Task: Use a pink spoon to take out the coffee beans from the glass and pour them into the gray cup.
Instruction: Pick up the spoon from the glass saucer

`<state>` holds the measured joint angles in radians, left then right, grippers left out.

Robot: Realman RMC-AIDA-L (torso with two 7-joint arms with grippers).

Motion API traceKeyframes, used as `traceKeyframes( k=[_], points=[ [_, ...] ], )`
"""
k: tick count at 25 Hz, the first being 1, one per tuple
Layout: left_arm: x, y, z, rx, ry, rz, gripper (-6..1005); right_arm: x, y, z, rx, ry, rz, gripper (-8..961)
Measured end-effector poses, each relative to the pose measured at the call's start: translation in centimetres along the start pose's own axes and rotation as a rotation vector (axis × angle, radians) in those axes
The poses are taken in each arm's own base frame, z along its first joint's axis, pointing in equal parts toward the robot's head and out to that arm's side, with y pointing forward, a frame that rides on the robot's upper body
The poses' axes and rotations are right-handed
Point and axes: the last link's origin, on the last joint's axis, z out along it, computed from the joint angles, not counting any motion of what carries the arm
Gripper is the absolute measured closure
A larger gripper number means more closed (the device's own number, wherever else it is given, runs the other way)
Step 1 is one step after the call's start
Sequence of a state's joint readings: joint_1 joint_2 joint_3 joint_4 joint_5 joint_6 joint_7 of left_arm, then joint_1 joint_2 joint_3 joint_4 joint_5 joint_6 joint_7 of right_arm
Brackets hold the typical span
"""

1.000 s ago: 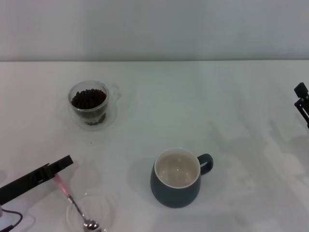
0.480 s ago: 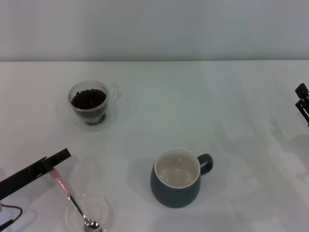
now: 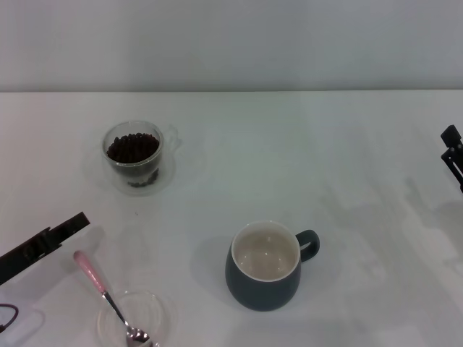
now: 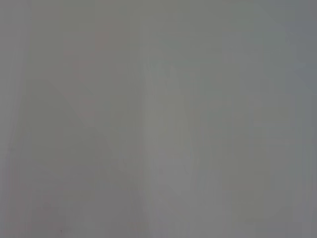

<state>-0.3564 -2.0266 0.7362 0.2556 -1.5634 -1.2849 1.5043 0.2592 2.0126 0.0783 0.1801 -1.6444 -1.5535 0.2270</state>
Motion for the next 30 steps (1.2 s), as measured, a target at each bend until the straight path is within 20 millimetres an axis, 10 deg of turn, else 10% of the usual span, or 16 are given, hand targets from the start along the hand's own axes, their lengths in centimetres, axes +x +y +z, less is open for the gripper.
traceKeyframes(
  k=[14,30],
  points=[
    [0.5,-0.1,-3.6,-0.024,0.187,0.124,844,0.1,0.4,0.1,-0.006,0.004,0.027,136],
    [-0.6,-1.9,-6.6,0.044,0.132,-0.154,268,0.1,0.7,0.6,-0.020,0.001,0.108,137]
  ],
)
